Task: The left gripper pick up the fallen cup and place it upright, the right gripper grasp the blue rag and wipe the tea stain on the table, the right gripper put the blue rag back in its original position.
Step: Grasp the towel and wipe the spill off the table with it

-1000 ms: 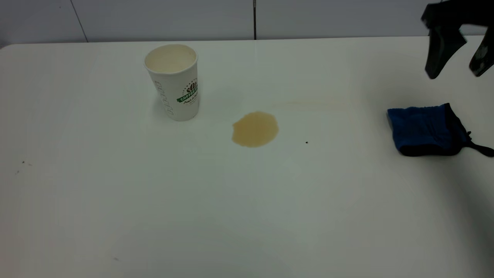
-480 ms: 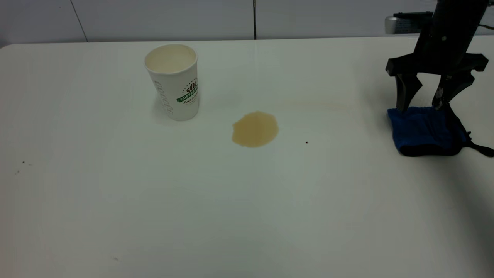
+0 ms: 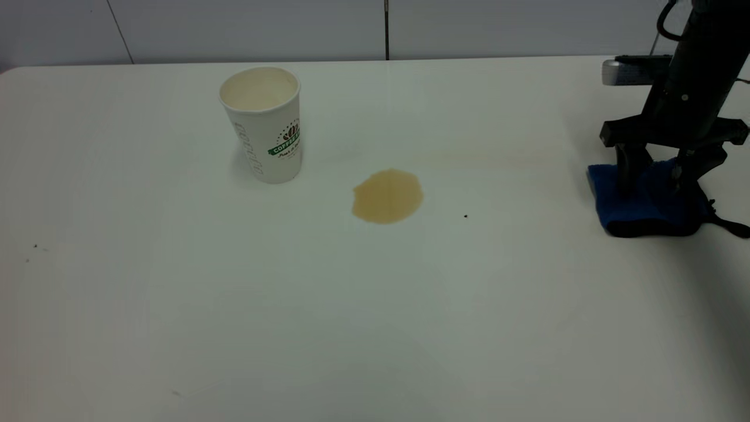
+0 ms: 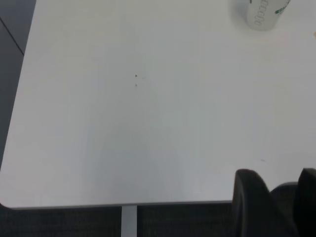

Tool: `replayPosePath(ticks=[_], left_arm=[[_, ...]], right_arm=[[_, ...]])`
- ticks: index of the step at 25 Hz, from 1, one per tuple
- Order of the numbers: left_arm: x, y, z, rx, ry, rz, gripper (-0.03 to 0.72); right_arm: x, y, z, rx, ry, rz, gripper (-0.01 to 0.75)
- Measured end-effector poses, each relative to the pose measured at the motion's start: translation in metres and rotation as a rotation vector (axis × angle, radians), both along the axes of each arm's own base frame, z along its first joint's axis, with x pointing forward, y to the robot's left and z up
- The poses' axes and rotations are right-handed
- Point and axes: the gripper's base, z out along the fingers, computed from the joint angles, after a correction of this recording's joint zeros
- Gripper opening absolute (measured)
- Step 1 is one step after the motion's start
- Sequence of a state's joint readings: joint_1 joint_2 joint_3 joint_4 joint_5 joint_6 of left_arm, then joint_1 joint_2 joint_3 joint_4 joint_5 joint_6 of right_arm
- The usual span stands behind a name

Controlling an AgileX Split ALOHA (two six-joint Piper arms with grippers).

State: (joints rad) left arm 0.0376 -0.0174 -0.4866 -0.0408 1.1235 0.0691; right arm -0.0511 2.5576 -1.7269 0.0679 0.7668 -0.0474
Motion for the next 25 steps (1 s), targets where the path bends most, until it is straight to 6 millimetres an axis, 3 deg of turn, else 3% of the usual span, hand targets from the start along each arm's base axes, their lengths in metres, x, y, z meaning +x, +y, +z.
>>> replayPosePath(ticks=[3, 7, 11, 18, 25], left_arm=[[0.000, 0.000, 0.000, 0.000, 0.000, 0.000, 0.241], [0.000, 0.000, 0.000, 0.000, 0.000, 0.000, 0.241], [0.000, 0.000, 0.000, -0.001, 0.000, 0.001, 0.241], [0.000, 0.000, 0.000, -0.001, 0.000, 0.001, 0.241], [0.000, 0.000, 0.000, -0.001, 0.000, 0.000, 0.241]], right_arm=[[0.001, 0.001, -0.003, 0.010, 0.000, 0.009, 0.504], [0.001, 0.005, -0.004, 0.045, -0.003, 0.014, 0.296], [0.001, 0.030, -0.003, 0.125, -0.002, 0.058, 0.083], [-0.010, 0.119, -0.006, 0.175, 0.013, 0.241, 0.069], [-0.035, 0.213, -0.005, 0.181, -0.011, 0.438, 0.069]])
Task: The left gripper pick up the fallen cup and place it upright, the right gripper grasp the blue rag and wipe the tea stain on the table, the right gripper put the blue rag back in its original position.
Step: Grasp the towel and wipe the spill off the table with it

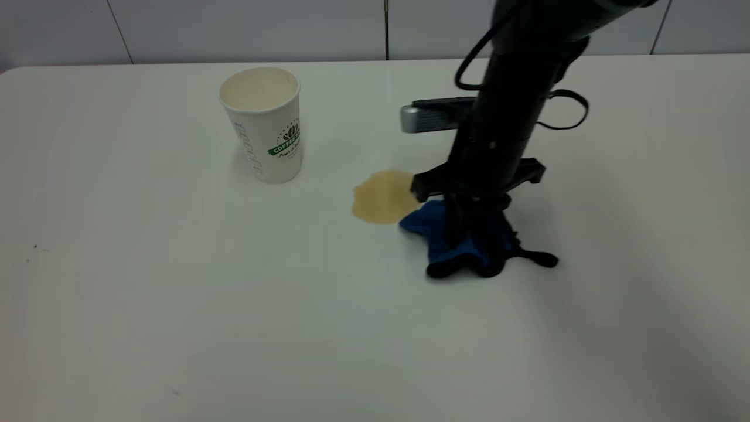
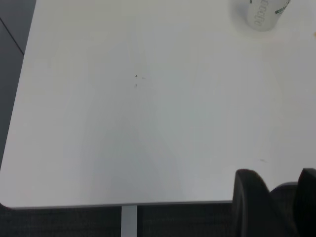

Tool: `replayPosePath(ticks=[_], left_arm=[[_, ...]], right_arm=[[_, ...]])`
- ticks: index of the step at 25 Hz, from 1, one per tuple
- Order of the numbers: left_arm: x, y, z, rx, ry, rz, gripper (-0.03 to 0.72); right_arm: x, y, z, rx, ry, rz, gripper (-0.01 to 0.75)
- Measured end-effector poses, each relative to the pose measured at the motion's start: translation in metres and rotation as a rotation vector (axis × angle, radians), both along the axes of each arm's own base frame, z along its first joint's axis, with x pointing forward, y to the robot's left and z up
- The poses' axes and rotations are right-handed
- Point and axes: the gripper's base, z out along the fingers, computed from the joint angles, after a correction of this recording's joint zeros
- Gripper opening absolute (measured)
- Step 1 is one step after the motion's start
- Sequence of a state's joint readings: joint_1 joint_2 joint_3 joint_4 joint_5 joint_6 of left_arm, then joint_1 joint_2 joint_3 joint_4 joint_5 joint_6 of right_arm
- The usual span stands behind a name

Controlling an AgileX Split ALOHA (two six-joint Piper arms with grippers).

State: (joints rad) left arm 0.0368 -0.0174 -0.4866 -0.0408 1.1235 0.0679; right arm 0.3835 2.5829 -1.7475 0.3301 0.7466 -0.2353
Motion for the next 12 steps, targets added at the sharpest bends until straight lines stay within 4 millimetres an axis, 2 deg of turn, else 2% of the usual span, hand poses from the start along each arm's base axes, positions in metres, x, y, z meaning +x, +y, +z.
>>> replayPosePath(ticks=[3, 5, 12], left_arm=[[0.000, 0.000, 0.000, 0.000, 0.000, 0.000, 0.241], [0.000, 0.000, 0.000, 0.000, 0.000, 0.000, 0.241], [0.000, 0.000, 0.000, 0.000, 0.000, 0.000, 0.241]], right_arm=[[-0.003, 0.034, 0.002, 0.008, -0.049, 0.075, 0.069], [0.003, 0.049, 0.004, 0.016, -0.087, 0.103, 0.069], [0.033, 0.066, 0.001, 0.029, -0.132, 0.120, 0.069]])
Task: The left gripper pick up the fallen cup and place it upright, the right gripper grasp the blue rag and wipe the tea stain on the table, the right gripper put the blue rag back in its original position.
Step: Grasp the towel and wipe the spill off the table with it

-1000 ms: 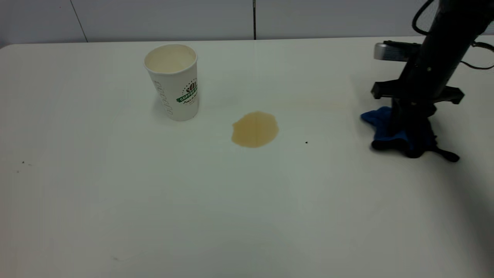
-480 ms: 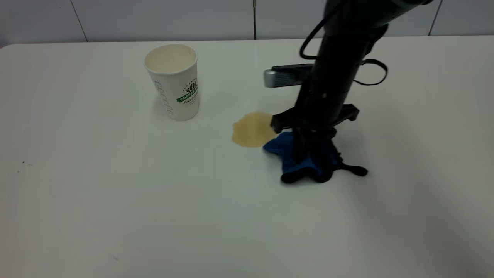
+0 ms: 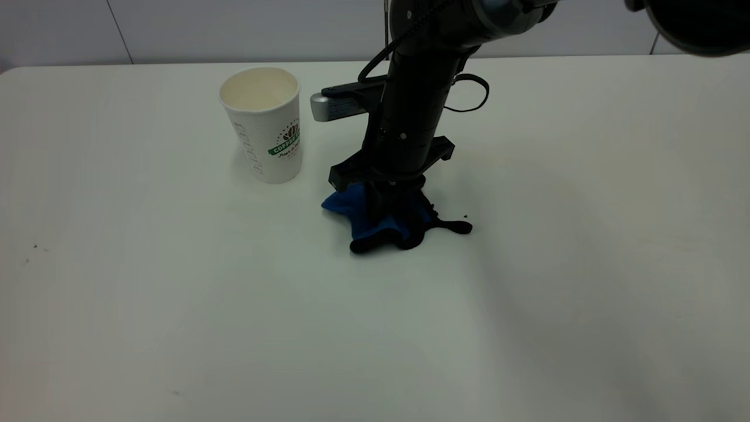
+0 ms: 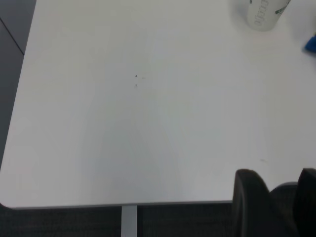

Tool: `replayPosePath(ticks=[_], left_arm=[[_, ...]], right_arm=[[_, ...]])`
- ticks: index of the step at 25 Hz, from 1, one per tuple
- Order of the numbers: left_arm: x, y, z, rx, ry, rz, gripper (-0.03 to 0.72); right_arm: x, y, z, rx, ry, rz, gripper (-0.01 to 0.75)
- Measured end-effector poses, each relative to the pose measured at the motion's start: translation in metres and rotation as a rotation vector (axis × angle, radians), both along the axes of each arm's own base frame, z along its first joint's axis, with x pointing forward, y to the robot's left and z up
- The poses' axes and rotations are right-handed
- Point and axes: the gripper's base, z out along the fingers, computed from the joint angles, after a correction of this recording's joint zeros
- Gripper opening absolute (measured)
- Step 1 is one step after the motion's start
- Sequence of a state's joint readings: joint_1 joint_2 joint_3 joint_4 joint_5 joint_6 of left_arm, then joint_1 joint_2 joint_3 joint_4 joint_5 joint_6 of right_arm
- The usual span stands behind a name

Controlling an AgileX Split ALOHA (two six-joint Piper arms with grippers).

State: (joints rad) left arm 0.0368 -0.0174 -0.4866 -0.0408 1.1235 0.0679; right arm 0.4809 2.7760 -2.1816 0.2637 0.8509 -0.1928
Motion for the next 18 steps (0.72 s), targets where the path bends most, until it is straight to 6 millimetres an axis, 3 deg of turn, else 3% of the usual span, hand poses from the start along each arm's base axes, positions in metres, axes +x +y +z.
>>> replayPosePath(ticks=[6, 14, 18], left_arm=[[0.000, 0.000, 0.000, 0.001, 0.000, -0.001, 0.241], [0.000, 0.000, 0.000, 0.001, 0.000, -0.001, 0.241], [0.000, 0.000, 0.000, 0.001, 0.000, -0.001, 0.241]], right_arm=[[0.029, -0.002, 0.005, -0.040, -0.120, -0.052, 0.069], [0.054, -0.066, 0.007, -0.125, -0.043, -0.223, 0.069], [0.049, -0.066, 0.006, -0.151, 0.001, -0.212, 0.069]])
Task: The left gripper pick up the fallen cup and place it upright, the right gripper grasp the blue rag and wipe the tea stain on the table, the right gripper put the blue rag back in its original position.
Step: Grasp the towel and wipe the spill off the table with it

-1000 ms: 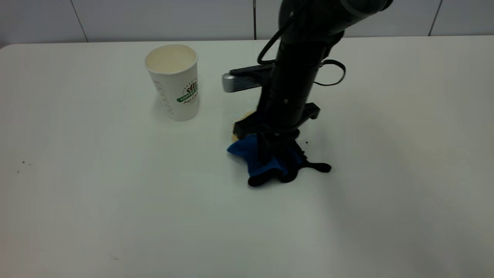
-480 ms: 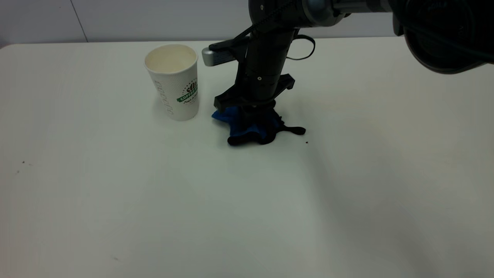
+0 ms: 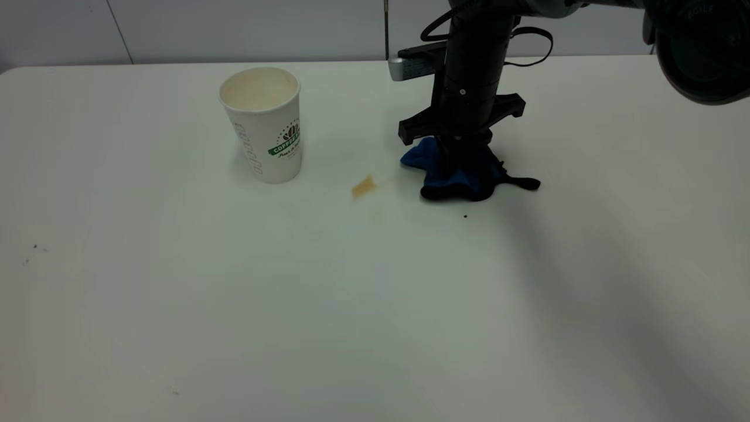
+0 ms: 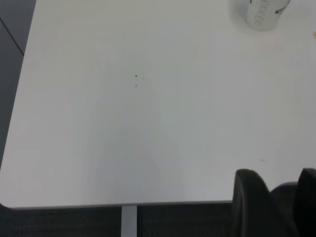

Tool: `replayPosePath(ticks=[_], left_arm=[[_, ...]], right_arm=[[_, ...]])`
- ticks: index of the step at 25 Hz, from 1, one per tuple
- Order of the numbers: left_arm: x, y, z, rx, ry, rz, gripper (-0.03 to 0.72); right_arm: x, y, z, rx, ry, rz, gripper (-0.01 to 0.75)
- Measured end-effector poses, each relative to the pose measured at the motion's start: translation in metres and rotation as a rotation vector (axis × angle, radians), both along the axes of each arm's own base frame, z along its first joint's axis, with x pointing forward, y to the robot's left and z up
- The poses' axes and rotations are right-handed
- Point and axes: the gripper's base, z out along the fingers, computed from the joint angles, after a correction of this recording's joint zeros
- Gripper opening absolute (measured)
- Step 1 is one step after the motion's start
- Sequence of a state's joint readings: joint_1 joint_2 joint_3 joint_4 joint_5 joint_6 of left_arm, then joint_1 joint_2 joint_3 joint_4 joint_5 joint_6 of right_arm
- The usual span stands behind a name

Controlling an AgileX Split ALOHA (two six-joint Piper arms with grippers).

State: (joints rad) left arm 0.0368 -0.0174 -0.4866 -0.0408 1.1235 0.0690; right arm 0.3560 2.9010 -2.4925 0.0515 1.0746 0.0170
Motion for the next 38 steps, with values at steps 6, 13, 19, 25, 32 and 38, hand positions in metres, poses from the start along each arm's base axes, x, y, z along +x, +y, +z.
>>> replayPosePath(ticks=[6, 13, 19, 25, 32, 38], left_arm=[[0.000, 0.000, 0.000, 0.000, 0.000, 0.000, 0.241], [0.000, 0.000, 0.000, 0.000, 0.000, 0.000, 0.241], [0.000, 0.000, 0.000, -0.001, 0.000, 0.001, 0.241], [0.000, 0.000, 0.000, -0.001, 0.000, 0.001, 0.241], [0.000, 0.000, 0.000, -0.001, 0.000, 0.001, 0.241], [0.000, 0.000, 0.000, -0.001, 0.000, 0.001, 0.241]], right_arm=[[-0.019, 0.052, -0.001, 0.077, -0.014, 0.101, 0.069], [-0.027, 0.083, -0.001, 0.167, -0.063, 0.132, 0.069], [-0.020, 0.086, -0.001, 0.207, -0.150, 0.113, 0.069], [-0.007, 0.078, 0.002, 0.233, -0.227, 0.080, 0.069], [0.016, 0.030, 0.001, 0.202, -0.254, 0.001, 0.069], [0.023, -0.020, -0.001, 0.086, -0.154, -0.051, 0.069]])
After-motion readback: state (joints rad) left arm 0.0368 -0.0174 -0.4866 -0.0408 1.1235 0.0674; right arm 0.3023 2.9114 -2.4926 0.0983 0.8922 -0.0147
